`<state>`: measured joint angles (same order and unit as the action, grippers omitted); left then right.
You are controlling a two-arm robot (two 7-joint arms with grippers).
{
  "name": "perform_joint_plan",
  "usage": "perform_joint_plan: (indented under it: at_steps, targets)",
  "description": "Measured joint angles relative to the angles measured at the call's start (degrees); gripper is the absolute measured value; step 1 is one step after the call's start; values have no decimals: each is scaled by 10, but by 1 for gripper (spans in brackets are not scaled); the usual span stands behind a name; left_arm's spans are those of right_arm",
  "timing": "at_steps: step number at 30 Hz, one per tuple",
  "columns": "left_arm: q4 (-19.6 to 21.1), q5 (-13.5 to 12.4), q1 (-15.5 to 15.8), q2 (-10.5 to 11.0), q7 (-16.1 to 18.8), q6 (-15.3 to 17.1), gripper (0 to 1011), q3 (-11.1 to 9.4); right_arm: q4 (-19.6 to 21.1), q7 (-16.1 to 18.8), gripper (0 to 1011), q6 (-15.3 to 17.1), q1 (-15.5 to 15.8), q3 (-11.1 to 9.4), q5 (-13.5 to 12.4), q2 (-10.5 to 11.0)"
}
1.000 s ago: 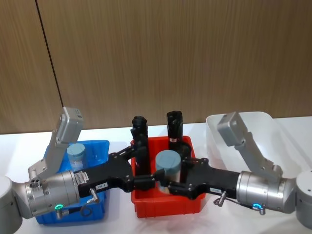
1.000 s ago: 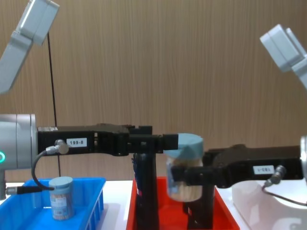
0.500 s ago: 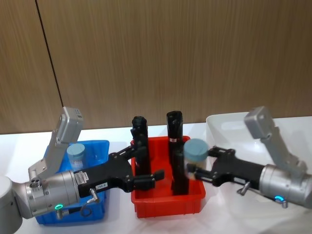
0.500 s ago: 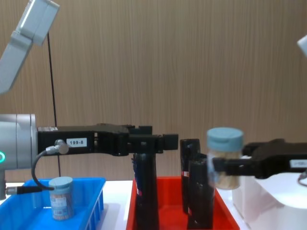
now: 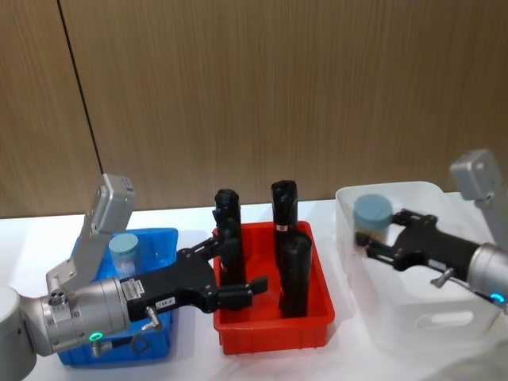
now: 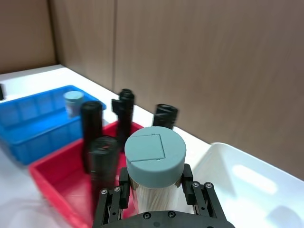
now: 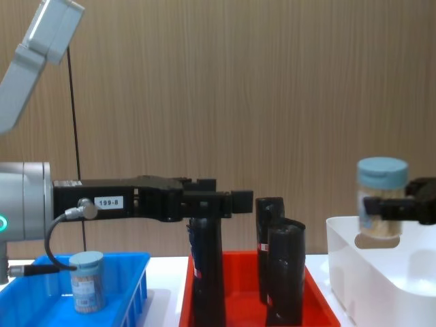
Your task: Pick the cotton swabs from the blue box and place them into the white box.
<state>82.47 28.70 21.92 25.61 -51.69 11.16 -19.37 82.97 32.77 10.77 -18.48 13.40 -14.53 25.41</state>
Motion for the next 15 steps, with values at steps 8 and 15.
perform_joint_plan:
  at_steps: [8,15]
  targets:
    - [0,0,0,0,0,0,1003,0,-23,-23,636,-2,-12,-11,14,9]
    - [0,0,0,0,0,0,1003,0,-54,-42,636,-2,-24,-14,29,10]
